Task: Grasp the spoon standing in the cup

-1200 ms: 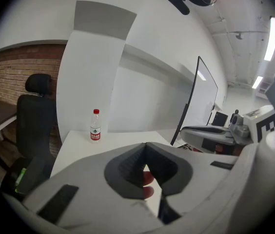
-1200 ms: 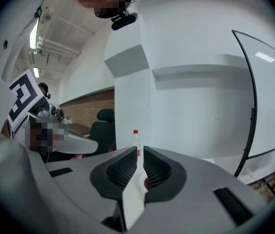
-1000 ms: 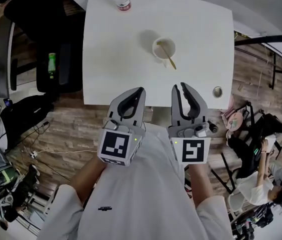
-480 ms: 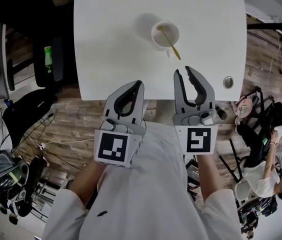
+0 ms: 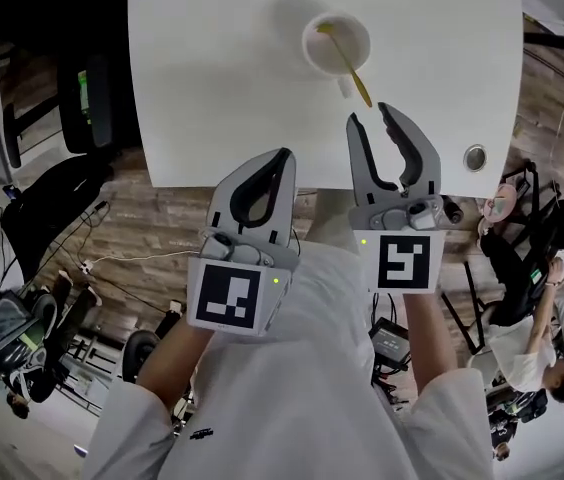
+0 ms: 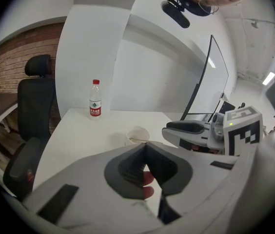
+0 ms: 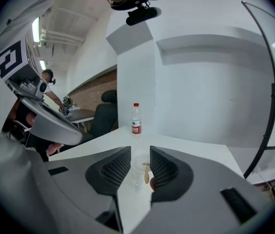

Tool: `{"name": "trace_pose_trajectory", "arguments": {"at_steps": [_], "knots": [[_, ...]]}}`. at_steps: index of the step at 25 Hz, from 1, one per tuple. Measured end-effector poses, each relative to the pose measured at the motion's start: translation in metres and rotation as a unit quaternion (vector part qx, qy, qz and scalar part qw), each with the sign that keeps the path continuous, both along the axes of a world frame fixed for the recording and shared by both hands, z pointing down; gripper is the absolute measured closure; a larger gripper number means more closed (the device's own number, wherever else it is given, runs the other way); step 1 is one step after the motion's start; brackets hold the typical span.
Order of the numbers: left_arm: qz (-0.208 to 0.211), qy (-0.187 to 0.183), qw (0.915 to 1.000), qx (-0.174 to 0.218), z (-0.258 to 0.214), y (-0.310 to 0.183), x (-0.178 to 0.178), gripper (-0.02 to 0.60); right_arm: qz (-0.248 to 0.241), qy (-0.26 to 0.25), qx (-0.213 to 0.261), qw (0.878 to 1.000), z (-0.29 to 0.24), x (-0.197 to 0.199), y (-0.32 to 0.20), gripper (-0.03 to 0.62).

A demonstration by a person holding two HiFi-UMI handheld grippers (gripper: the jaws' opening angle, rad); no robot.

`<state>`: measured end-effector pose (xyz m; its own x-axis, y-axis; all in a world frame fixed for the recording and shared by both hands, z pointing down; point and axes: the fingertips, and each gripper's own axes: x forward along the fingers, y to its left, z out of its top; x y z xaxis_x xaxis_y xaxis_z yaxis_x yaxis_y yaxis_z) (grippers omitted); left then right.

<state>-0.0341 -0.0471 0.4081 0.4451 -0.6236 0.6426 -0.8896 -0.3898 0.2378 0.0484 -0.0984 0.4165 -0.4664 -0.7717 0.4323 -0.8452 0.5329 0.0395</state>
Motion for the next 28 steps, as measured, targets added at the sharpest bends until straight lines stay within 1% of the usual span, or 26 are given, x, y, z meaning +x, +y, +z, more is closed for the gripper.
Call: {"name": "trace_pose_trajectory", "arguments": {"at_steps": [3,7,13,17,22,25,26,28], "knots": [[-0.005,-0.002,0.9999,-0.01,0.011,0.002,0.001,0.569,-0.005,0.004,-0.008,1.0,0.014,0.003,-0.002,0.484],[-0.003,-0.003,0.9999,-0.014,0.023,0.0,0.005,0.569,-0.013,0.008,-0.014,1.0,0.031,0.005,-0.009,0.48],[-0.01,-0.01,0.9992,-0.038,0.045,0.001,0.009,0.569,-0.027,0.013,-0.017,0.999,0.055,0.004,-0.02,0.48],[-0.014,-0.006,0.999,-0.041,0.051,-0.003,0.009,0.569,-0.025,0.018,-0.029,0.999,0.069,0.005,-0.023,0.48],[-0.015,-0.017,0.9989,-0.041,0.056,-0.008,0.004,0.569,-0.022,0.023,-0.036,0.999,0.08,0.003,-0.029,0.48],[-0.014,-0.019,0.9988,-0.042,0.059,-0.009,0.001,0.569,-0.027,0.035,-0.048,0.998,0.087,0.0,-0.029,0.48],[-0.014,-0.02,0.9988,-0.043,0.06,-0.009,0.001,0.569,-0.029,0.04,-0.051,0.998,0.089,0.0,-0.029,0.488],[-0.014,-0.02,0.9988,-0.042,0.061,-0.009,0.002,0.569,-0.026,0.049,-0.05,0.997,0.09,0.002,-0.029,0.549]]}}
